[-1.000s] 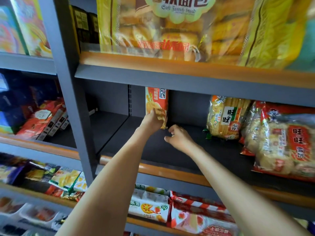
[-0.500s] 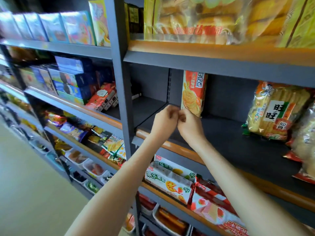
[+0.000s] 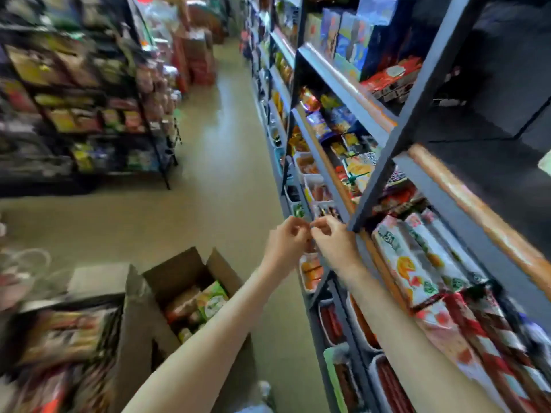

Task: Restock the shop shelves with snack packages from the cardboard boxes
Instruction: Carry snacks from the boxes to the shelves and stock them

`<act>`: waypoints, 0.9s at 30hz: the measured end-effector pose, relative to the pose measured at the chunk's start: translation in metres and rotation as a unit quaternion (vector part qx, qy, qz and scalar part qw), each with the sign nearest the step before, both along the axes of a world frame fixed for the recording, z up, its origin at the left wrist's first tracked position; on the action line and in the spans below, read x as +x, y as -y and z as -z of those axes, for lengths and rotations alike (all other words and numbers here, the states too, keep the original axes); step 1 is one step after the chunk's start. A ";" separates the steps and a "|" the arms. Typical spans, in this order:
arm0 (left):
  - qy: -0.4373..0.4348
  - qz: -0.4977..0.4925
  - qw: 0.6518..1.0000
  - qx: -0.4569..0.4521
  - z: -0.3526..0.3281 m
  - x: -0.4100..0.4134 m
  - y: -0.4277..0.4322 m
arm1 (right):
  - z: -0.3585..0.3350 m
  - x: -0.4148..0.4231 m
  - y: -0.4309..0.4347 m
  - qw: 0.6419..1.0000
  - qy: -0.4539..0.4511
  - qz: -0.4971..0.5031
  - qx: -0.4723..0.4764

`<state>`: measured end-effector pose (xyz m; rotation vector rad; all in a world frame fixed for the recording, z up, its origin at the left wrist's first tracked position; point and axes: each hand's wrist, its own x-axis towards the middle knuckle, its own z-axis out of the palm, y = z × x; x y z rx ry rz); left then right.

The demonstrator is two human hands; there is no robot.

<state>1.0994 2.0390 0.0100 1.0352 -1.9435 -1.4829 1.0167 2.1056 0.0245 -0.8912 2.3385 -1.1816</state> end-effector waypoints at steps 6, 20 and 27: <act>0.127 -0.208 0.965 0.094 0.083 0.176 0.013 | 0.080 0.120 0.057 0.976 0.072 -0.178 0.100; 0.276 -0.513 0.766 0.273 0.211 0.468 0.027 | 0.207 0.358 0.154 0.864 0.160 -0.378 0.292; 0.418 -0.438 0.742 0.288 0.276 0.530 0.066 | 0.291 0.385 0.178 0.846 0.154 -0.305 0.410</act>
